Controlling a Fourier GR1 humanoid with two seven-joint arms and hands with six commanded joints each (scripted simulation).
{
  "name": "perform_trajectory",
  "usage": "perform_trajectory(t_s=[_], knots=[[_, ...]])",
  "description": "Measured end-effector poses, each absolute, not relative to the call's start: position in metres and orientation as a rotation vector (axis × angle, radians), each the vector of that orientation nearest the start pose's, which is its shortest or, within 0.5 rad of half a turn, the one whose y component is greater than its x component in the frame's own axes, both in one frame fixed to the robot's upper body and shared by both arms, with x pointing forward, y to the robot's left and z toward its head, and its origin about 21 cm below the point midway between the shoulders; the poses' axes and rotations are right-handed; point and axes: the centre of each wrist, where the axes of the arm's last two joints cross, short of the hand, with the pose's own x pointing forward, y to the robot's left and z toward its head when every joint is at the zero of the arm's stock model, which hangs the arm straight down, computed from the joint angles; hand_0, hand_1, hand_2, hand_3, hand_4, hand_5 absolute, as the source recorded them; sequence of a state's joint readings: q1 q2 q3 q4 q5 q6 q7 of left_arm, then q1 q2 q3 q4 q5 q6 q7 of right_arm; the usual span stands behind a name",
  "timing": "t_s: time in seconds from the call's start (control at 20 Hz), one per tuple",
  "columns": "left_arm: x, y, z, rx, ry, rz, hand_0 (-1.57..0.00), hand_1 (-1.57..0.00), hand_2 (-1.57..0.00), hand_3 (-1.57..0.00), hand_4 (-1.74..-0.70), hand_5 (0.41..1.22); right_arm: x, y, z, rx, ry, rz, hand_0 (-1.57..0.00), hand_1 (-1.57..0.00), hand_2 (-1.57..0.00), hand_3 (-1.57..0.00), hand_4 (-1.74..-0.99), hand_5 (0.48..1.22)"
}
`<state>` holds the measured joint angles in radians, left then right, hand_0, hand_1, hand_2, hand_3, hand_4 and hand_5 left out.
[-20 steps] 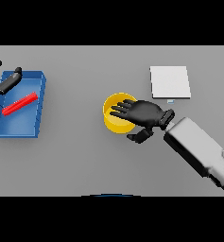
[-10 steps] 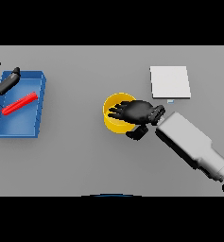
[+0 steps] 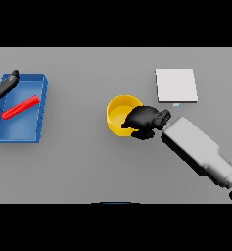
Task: Pick up the red beaker and tilt it to pour out 1 green nut into yellow bowl. Pick up the yellow bowl and place it on the metallic measuring scale.
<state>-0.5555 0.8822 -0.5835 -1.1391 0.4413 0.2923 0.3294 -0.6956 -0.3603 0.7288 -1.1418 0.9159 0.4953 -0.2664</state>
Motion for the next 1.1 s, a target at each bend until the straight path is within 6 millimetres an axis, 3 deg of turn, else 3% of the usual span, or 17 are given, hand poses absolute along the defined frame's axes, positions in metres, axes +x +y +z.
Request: perform_trajectory(t_s=[0.2, 0.45, 0.6, 0.8, 1.1], knots=[[0.348, 0.346, 0.101, 0.586, -1.147, -0.396, 0.0, 0.0, 0.0, 0.0, -0.72, 0.695, 0.349, -0.127, 0.052, -0.31, -1.2, 2.237, -1.43, -1.42, -1.24, -1.18, -1.689, 1.184], [0.349, 0.342, 0.102, 0.584, -1.133, -0.41, 0.0, 0.0, 0.0, 0.0, -0.72, 0.694, 0.351, -0.13, 0.055, -0.328, -1.23, 2.205, -1.53, -1.52, -1.32, -1.31, -1.724, 1.209], [0.346, 0.344, 0.097, 0.584, -1.126, -0.401, 0.0, 0.0, 0.0, 0.0, -0.72, 0.696, 0.356, -0.137, 0.067, -0.342, -1.243, 2.162, -1.55, -1.55, -1.34, -1.33, -1.732, 1.215], [0.343, 0.346, 0.097, 0.587, -1.125, -0.403, 0.0, 0.0, 0.0, 0.0, -0.72, 0.692, 0.356, -0.147, 0.094, -0.347, -1.275, 2.129, -1.56, -1.56, -1.43, -1.23, -1.737, 1.218], [0.349, 0.343, 0.105, 0.581, -1.133, -0.409, 0.0, 0.0, 0.0, 0.0, -0.72, 0.686, 0.36, -0.161, 0.118, -0.508, -1.29, 2.024, -1.56, -1.57, -1.51, -1.16, -1.74, 1.22]])
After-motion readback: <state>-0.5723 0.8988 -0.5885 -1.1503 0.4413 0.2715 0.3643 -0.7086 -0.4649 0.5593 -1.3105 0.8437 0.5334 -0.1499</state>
